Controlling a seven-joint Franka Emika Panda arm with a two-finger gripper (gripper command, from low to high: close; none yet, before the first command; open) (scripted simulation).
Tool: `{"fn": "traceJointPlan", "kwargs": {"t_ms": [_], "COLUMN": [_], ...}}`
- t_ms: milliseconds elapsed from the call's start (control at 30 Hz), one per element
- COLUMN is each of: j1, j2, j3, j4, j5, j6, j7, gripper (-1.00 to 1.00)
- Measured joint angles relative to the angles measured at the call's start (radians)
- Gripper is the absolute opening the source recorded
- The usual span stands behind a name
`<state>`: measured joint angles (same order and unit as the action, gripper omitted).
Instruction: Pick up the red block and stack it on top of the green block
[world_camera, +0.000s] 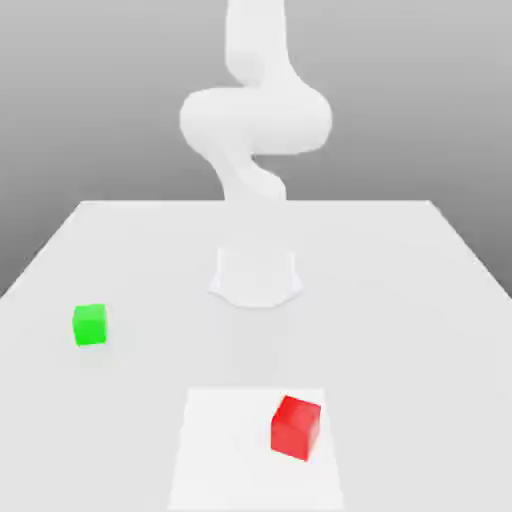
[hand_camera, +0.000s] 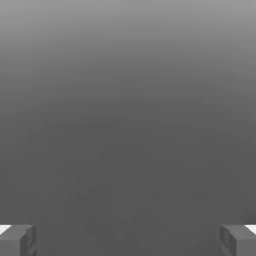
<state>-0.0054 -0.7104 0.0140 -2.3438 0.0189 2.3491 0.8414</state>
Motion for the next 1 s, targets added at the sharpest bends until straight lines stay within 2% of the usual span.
{"fn": "traceJointPlan", "kwargs": {"t_ms": [267, 467, 667, 867, 900, 1000], "j1": [-0.014, -0.024, -0.004, 0.030, 0.039, 0.039], "j2": [0.297, 0.514, 0.733, 0.952, 0.978, 0.978], "j3": [0.060, 0.109, 0.118, 0.068, 0.058, 0.058], "j4": [-0.144, -0.249, -0.353, -0.341, -0.338, -0.338], "j5": [0.039, 0.033, -0.026, -0.110, -0.117, -0.117], "j6": [0.162, 0.281, 0.402, 0.576, 0.599, 0.600], "j7": [0.155, 0.294, 0.468, 0.549, 0.555, 0.556], "gripper": [0.00, 0.00, 0.00, 0.00, -1.00, -1.00]}}
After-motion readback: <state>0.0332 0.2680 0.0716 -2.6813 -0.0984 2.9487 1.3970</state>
